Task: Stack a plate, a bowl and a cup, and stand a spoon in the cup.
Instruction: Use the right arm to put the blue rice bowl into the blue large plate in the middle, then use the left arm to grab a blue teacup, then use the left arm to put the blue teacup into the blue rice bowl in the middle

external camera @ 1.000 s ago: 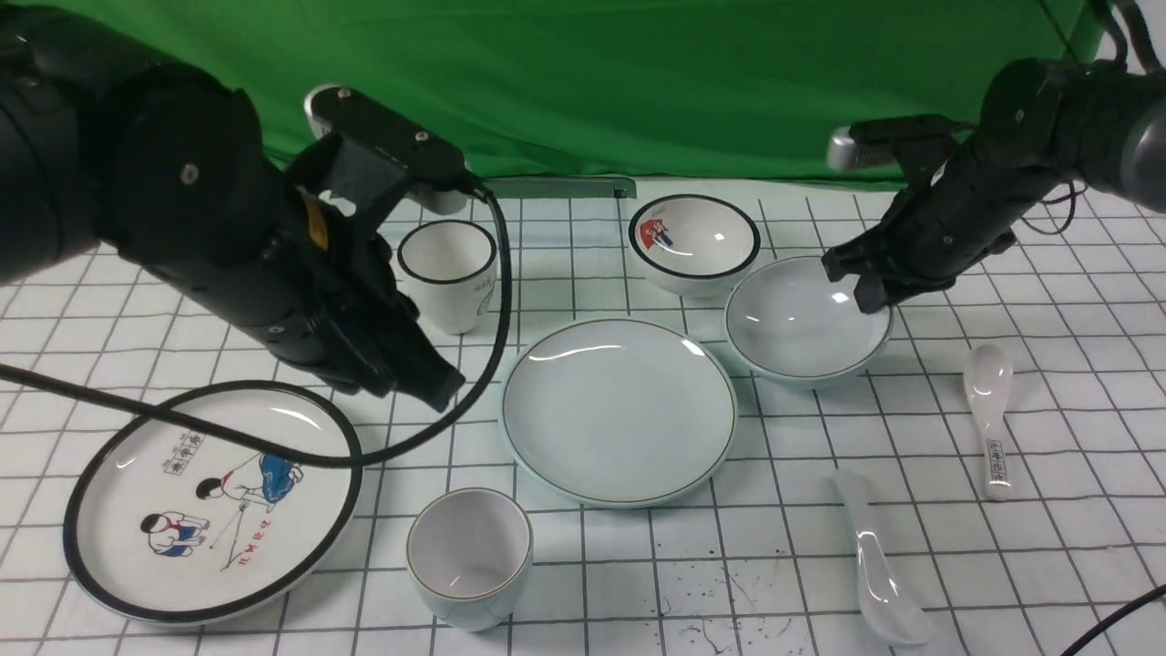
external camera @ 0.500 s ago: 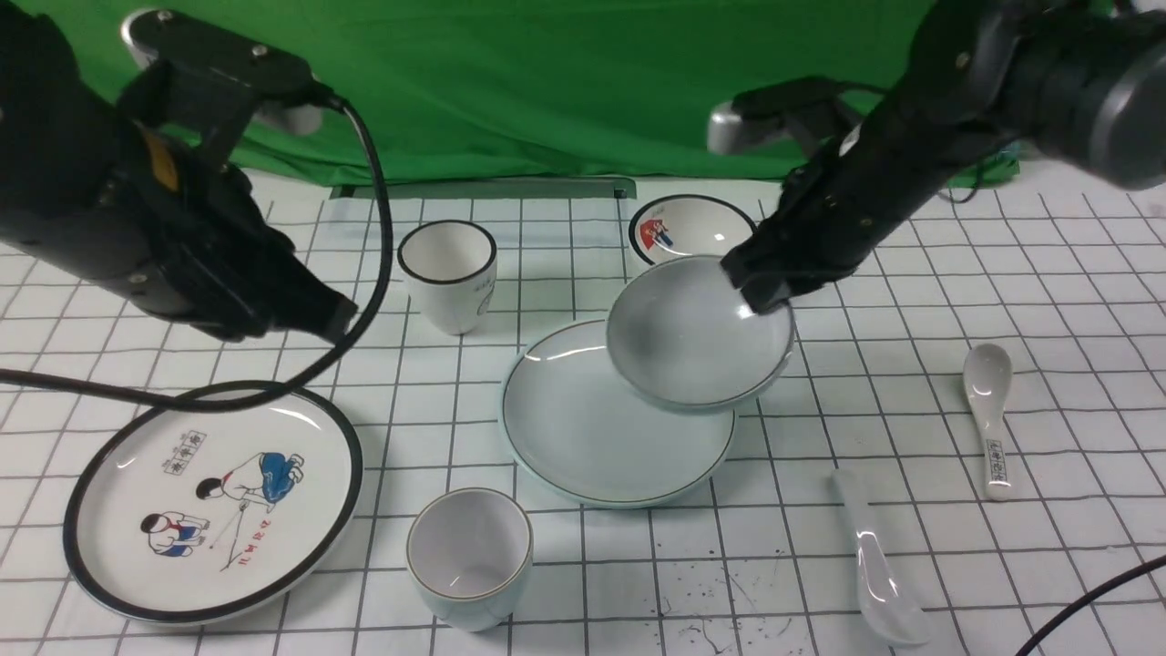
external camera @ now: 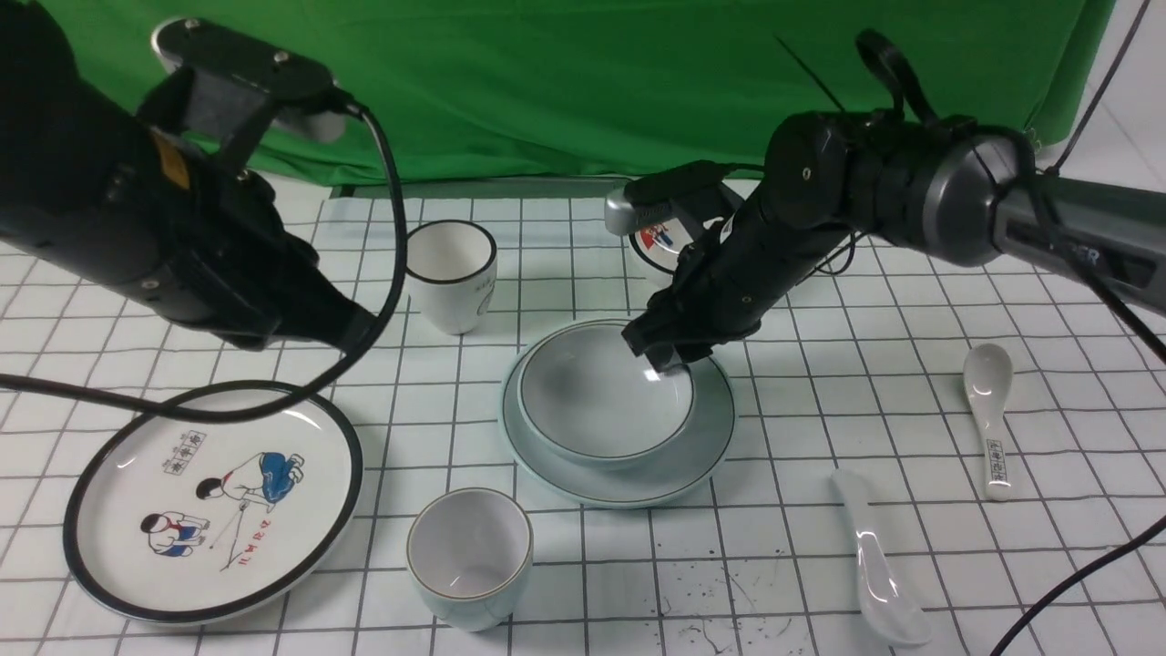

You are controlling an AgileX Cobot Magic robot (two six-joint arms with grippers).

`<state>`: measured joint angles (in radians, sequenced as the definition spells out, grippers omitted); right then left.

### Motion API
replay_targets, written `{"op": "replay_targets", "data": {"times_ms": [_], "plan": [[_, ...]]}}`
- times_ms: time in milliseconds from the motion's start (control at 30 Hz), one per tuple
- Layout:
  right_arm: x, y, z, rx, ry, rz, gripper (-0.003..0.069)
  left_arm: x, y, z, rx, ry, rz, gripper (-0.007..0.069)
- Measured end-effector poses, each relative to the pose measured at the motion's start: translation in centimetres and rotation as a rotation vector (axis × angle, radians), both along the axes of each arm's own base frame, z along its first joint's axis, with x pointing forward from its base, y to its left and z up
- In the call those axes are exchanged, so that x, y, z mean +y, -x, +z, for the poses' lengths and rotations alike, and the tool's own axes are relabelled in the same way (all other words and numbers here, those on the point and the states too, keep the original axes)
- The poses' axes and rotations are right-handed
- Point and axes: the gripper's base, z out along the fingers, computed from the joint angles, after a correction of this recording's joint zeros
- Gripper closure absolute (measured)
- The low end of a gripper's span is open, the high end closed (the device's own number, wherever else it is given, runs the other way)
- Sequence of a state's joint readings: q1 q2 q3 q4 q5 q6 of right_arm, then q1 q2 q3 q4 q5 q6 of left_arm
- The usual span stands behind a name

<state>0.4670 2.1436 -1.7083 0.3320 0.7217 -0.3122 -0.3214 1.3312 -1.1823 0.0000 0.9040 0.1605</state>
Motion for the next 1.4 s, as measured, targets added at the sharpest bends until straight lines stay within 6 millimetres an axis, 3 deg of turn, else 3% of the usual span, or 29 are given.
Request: {"op": "replay_targets", "data": {"times_ms": [100,167,233,267,300,367,500,567,633,733,767,800,833,867,933,1033,1133,1233,1300,1400], "plan": [[-0.9,0.1,1.5,0.008,0.02,0.004,0.0258,-0.6,0.1,-0.5,0.053,0.032,-0.052,0.0595],[-1.8,0.4,4.1,-0.014,0.038,0.016,0.0219,-1.6,-0.1,-1.7,0.133,0.057,-0.099,0.0515],[-3.0,1.0,6.9,-0.058,0.064,0.03,0.0207,-2.8,-0.6,-3.2,0.207,0.054,-0.127,0.0414],[-3.1,1.0,7.2,-0.064,0.068,0.032,0.0206,-2.9,-0.6,-3.2,0.207,0.054,-0.129,0.0414],[-4.3,1.7,9.5,-0.099,0.101,0.034,0.0202,-3.7,-1.2,-4.9,0.264,0.039,-0.132,0.031],[-5.6,2.8,12.1,-0.132,0.138,0.032,0.0202,-4.2,-2.1,-6.8,0.327,0.02,-0.116,0.0199],[-7.7,4.7,15.6,-0.165,0.173,0.014,0.0202,-4.7,-3.3,-9.9,0.415,-0.01,-0.092,0.0073],[-8.4,5.4,16.7,-0.18,0.179,0.007,0.0202,-5.0,-3.8,-11.1,0.449,0.004,-0.079,0.0057],[-8.9,5.8,17.5,-0.197,0.188,-0.001,0.0202,-5.4,-4.1,-12.0,0.473,0.016,-0.073,0.0078],[-9.3,6.3,18.2,-0.215,0.2,-0.006,0.0202,-5.9,-4.2,-13.2,0.5,-0.008,-0.086,0.0209],[-9.3,6.3,18.2,-0.208,0.205,-0.005,0.0202,-6.0,-4.2,-13.6,0.511,-0.019,-0.09,0.0305],[-9.4,6.4,18.1,-0.198,0.209,-0.004,0.0202,-6.0,-4.2,-13.7,0.514,-0.022,-0.091,0.0368],[-9.4,6.4,18.1,-0.195,0.21,-0.004,0.0202,-6.0,-4.2,-13.8,0.515,-0.023,-0.092,0.0384],[-9.4,6.6,18.0,-0.173,0.218,-0.001,0.0202,-6.1,-4.2,-13.8,0.521,-0.027,-0.095,0.0501],[-9.6,6.9,17.8,-0.138,0.235,0.003,0.0202,-6.1,-4.2,-13.1,0.515,-0.042,-0.108,0.0616],[-9.7,7.1,17.8,-0.12,0.248,0.004,0.0202,-6.1,-4.4,-10.1,0.46,-0.04,-0.126,0.0631],[-10.0,7.7,18.5,-0.131,0.246,0.002,0.0202,-6.2,-4.6,-5.2,0.346,-0.004,-0.142,0.0631],[-10.3,8.5,19.6,-0.158,0.236,-0.002,0.0202,-6.6,-5.5,-2.0,0.236,0.043,-0.148,0.0631],[-10.4,8.9,20.1,-0.171,0.231,-0.004,0.0202,-7.3,-6.5,-1.1,0.204,0.075,-0.153,0.0631],[-10.6,9.2,20.6,-0.183,0.226,-0.007,0.0202,-8.6,-8.8,-2.0,0.214,0.095,-0.172,0.0631]]}}
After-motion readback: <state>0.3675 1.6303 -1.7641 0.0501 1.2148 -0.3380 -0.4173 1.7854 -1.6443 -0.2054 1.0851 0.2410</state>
